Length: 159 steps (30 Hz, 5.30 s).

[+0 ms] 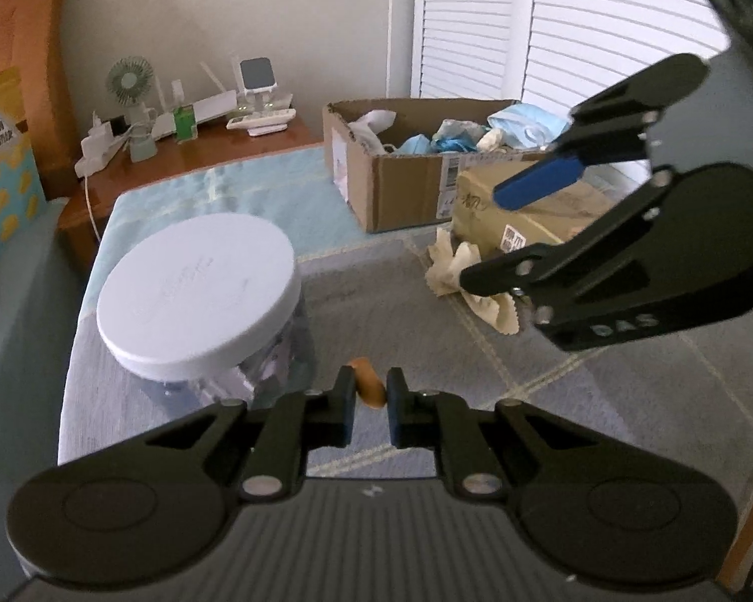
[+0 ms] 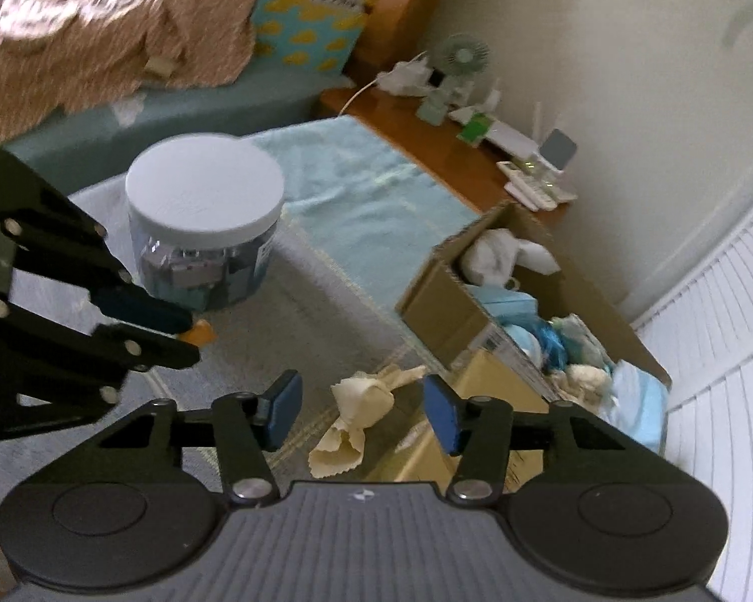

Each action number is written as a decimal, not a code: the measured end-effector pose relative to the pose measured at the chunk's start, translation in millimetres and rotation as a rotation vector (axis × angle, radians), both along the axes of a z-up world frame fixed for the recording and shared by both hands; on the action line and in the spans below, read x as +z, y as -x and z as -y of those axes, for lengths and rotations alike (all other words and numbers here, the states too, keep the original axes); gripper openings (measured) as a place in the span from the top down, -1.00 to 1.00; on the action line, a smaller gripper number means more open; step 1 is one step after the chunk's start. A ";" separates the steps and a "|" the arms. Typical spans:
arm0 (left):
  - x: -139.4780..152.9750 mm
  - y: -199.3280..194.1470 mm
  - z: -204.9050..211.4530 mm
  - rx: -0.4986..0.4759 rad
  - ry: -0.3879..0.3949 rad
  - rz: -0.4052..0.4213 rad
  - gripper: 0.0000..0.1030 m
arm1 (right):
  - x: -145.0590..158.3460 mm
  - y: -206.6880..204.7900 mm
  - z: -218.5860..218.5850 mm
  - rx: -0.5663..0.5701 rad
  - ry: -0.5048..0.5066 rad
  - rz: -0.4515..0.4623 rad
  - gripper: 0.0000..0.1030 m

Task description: Organize soft objects

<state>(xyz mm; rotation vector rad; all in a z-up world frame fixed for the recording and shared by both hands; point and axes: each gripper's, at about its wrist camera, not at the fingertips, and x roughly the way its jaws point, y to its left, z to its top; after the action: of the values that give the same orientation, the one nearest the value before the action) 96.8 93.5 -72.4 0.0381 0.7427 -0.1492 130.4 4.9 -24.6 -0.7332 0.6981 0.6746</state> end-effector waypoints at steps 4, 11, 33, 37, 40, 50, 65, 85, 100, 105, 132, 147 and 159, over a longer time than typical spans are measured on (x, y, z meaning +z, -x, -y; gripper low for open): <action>-2.8 1.2 -3.0 0.009 0.008 -0.007 0.79 | -11.8 -6.3 -10.2 0.030 0.050 -0.009 0.02; -2.5 1.5 -4.2 0.008 0.016 -0.007 0.79 | -27.8 -9.3 -17.8 0.027 0.117 0.011 0.40; 22.2 6.5 -1.1 -0.083 -0.004 0.004 0.79 | 39.0 1.2 16.2 -0.046 -0.118 0.041 0.62; 29.2 8.9 0.8 -0.091 -0.003 0.016 0.79 | 54.3 -15.0 26.6 -0.096 -0.160 0.078 0.62; 33.5 8.6 1.6 -0.095 0.001 0.023 0.79 | 63.9 -35.6 36.9 -0.146 -0.190 0.098 0.62; 44.6 -2.2 2.9 -0.105 0.008 0.032 0.79 | 65.6 -100.6 62.9 -0.286 -0.220 0.100 0.62; 52.8 -14.9 7.5 -0.107 -0.009 0.047 0.79 | 48.3 -135.1 77.9 -0.367 -0.261 0.049 0.60; 64.4 -33.3 11.4 -0.144 0.016 0.035 0.79 | 62.1 -94.0 105.3 -0.389 -0.437 0.048 -1.00; 95.4 -77.6 46.5 -0.212 0.007 0.088 0.79 | 36.4 -7.0 143.7 -0.545 -0.493 -0.022 -1.00; 100.4 -104.9 59.8 -0.226 -0.010 0.095 0.78 | 32.0 16.6 151.5 -0.550 -0.514 -0.037 -1.00; 84.7 -216.6 83.0 -0.160 -0.086 0.112 -0.81 | 28.3 19.5 174.7 -0.577 -0.598 -0.086 -1.00; 111.2 -130.7 65.8 -0.124 0.002 0.169 -0.99 | 46.6 23.6 168.8 -0.625 -0.580 -0.063 -1.00; 99.4 -25.8 62.2 -0.011 0.046 0.126 -0.99 | 48.7 31.3 159.2 -0.748 -0.471 -0.066 -1.00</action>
<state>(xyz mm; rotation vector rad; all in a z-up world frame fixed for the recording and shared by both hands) 122.6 31.3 27.0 0.0076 0.6130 -0.1731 99.1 -154.4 24.1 0.0094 0.7691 0.1538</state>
